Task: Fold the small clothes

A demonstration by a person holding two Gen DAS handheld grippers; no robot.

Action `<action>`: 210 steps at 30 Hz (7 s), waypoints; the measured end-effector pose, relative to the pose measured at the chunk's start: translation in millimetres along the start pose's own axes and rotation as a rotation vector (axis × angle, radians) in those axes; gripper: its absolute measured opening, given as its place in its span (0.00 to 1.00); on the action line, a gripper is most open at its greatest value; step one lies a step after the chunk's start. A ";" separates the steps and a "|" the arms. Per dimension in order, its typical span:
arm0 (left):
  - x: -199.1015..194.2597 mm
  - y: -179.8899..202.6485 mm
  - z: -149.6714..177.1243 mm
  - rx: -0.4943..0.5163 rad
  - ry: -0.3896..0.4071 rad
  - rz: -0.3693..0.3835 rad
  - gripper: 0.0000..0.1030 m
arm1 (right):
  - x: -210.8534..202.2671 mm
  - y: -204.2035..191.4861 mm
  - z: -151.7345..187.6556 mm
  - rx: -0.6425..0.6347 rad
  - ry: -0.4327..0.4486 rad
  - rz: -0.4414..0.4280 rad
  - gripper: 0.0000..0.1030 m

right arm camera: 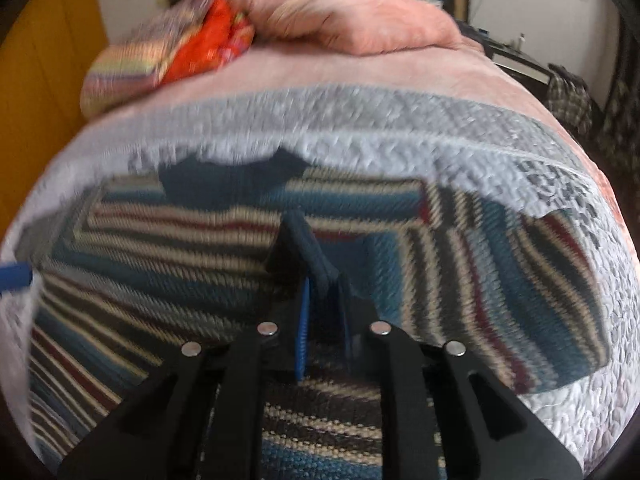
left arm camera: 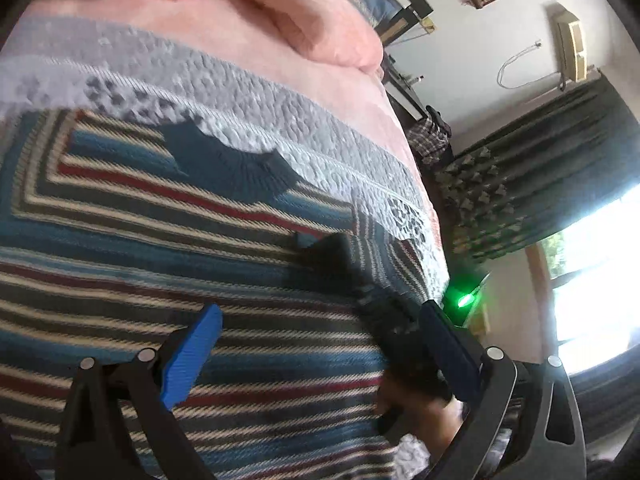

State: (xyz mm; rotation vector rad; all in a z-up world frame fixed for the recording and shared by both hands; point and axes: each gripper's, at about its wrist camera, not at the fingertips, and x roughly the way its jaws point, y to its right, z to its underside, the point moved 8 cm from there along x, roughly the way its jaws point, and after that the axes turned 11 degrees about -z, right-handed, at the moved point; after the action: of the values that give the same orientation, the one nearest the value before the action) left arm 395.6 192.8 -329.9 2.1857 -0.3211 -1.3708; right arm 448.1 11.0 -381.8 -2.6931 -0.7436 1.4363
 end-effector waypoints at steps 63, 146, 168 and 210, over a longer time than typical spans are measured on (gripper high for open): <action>-34.1 -60.1 -118.9 0.004 -0.068 -0.124 0.07 | -70.5 26.8 133.9 0.292 0.126 -0.191 0.45; -296.3 -487.3 -84.1 -0.548 0.512 -0.265 0.07 | -63.2 -193.2 3.0 0.030 0.009 -0.408 0.63; -225.8 -214.2 -142.0 -0.190 0.461 -0.145 0.07 | -114.9 -114.0 16.5 0.102 0.084 -0.385 0.63; -44.5 -183.7 107.4 -0.139 0.075 -0.013 0.76 | 111.1 -146.8 -36.9 0.636 -0.372 -0.701 0.17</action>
State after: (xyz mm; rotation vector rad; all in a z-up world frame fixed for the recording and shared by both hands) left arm 265.5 332.1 -434.5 2.1216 -0.1786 -1.2756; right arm 469.7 194.4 -415.6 -1.5066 -0.9103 1.5998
